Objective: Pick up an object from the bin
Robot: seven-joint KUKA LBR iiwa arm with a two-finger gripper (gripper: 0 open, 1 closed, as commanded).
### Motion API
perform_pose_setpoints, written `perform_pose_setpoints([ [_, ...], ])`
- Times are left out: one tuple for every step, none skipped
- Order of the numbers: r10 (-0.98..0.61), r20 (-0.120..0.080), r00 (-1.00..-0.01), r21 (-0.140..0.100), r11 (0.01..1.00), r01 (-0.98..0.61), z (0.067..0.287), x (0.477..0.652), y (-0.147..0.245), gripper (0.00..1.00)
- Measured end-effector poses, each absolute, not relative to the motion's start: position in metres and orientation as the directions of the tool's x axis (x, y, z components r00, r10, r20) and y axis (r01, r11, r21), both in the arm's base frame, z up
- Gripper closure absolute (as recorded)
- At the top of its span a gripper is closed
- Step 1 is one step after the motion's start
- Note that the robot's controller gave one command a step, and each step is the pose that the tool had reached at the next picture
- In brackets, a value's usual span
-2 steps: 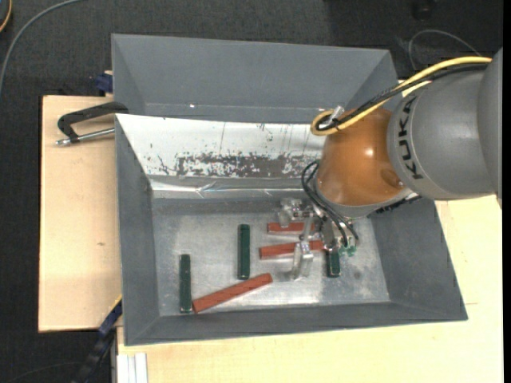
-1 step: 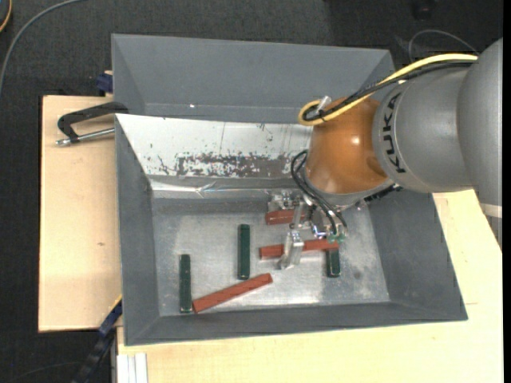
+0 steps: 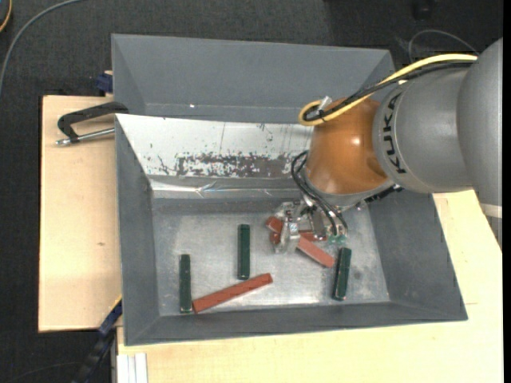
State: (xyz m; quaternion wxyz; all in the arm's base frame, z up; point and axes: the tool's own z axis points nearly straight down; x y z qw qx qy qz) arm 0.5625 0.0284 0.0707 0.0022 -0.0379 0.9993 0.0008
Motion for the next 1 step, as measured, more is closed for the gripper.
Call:
perform_pose_setpoints([
  [-0.026,-0.014,-1.000,0.000,1.000,-0.026,0.2425,0.5697,0.0048,1.00],
])
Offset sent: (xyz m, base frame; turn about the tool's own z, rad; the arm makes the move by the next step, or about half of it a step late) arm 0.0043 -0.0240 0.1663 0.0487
